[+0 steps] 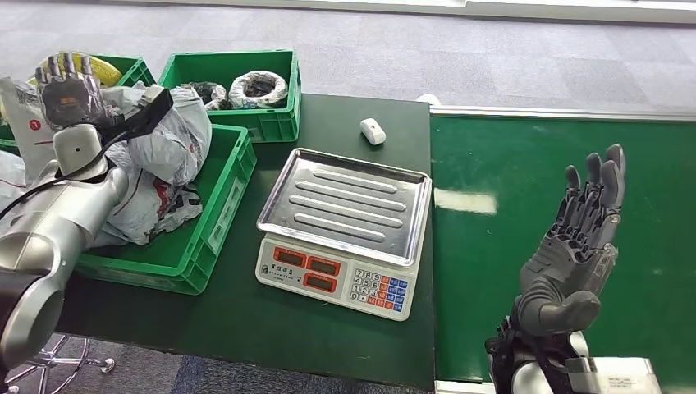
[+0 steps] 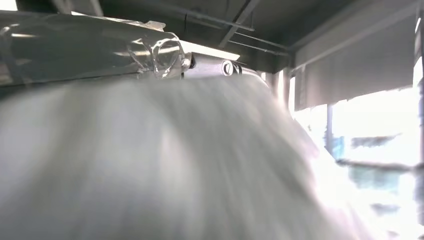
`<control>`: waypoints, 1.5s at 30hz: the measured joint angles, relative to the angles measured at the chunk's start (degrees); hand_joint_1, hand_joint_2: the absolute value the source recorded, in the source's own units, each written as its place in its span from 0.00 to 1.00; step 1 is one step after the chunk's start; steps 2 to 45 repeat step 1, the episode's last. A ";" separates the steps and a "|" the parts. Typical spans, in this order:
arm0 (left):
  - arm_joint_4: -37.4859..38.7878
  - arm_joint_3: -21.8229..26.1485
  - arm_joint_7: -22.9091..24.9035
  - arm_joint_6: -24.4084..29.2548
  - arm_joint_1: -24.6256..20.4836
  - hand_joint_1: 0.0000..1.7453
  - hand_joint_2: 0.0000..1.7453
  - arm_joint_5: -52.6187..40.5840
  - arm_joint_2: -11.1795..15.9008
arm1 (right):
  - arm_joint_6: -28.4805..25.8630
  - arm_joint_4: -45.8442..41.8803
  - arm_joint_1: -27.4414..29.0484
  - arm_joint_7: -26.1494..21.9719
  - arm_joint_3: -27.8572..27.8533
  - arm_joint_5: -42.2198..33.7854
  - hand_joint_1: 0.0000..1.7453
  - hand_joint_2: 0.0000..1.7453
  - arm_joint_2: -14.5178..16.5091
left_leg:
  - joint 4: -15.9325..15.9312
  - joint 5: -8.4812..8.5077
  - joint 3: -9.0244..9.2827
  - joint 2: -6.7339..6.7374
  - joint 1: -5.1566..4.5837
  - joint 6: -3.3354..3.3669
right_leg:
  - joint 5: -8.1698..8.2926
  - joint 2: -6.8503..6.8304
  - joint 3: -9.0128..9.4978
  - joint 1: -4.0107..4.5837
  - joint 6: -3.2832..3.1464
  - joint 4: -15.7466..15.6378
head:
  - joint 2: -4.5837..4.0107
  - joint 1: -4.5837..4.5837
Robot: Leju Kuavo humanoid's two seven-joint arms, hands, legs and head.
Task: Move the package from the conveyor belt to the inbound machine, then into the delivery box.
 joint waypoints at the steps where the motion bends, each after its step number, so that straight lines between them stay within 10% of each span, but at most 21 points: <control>1: -1.15 1.56 -3.27 3.02 0.36 0.00 0.00 2.08 -0.48 | 0.14 0.00 0.01 0.00 -0.08 0.04 0.00 0.00 0.13 | 0.01 0.00 0.00 -0.01 0.00 0.00 | 0.00 -0.01 0.00 0.00 0.00 0.00 | 0.00 -0.01; 45: -1.15 1.56 -3.27 3.02 0.36 0.00 0.00 2.08 -0.48 | 0.14 0.00 0.01 0.00 -0.08 0.04 0.00 0.00 0.13 | 0.01 0.00 0.00 -0.01 0.00 0.00 | 0.00 -0.01 0.00 0.00 0.00 0.00 | 0.00 -0.01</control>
